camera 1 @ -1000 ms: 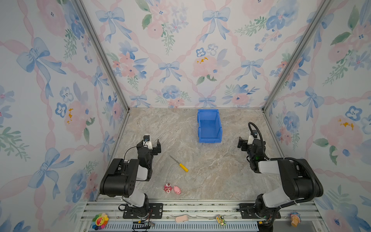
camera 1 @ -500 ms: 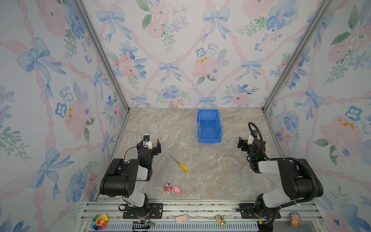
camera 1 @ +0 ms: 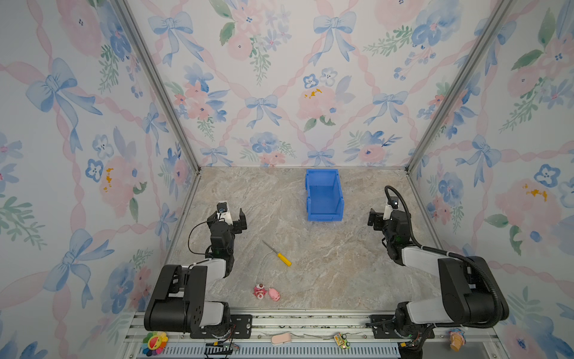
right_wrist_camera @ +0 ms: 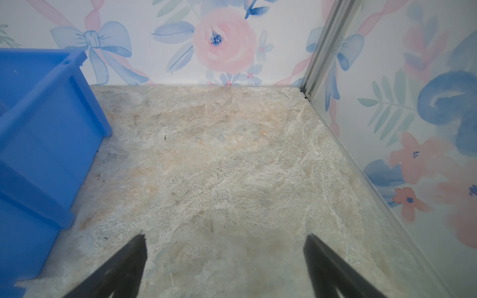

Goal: Put the screwdriver in the bin
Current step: Rotate the screwdriver at the center of the table.

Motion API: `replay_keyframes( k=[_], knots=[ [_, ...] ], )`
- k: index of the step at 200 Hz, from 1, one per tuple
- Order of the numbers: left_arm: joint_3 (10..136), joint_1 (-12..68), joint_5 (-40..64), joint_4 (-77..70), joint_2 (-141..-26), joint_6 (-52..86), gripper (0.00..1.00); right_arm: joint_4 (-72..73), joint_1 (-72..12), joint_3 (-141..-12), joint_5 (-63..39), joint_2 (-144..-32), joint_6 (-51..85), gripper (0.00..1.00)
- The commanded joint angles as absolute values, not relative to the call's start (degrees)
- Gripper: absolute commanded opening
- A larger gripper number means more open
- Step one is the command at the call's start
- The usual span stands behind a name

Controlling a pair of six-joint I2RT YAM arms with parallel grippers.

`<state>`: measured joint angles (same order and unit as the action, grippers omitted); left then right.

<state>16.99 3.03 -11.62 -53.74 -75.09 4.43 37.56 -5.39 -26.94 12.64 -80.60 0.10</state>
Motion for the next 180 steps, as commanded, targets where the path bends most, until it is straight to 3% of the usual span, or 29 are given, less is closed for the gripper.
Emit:
replay_keyframes(
  k=[1, 47, 99, 145, 180],
  knots=[
    [13.41, 3.43, -13.7, -48.97, -70.31, 7.64, 0.98, 34.85, -6.06, -24.63, 12.54, -77.56, -1.12, 0.97],
    [10.11, 6.62, -18.58, -47.58, -65.95, 7.92, 0.98, 28.04, -6.1, -19.13, 12.53, -66.3, -1.32, 0.97],
    [21.91, 8.15, -16.85, -20.9, -57.36, 9.18, 0.98, 6.81, -8.74, -24.38, 15.47, -52.0, 2.39, 0.97],
    [36.44, 9.89, -17.47, 4.47, -58.81, 22.9, 0.98, -20.45, -14.0, -41.07, 20.93, -54.98, 8.24, 0.97],
    [40.39, 13.31, -11.35, 10.6, -60.04, 31.85, 0.98, -25.0, -20.08, -45.06, 20.82, -55.92, 12.06, 0.97]
  ],
)
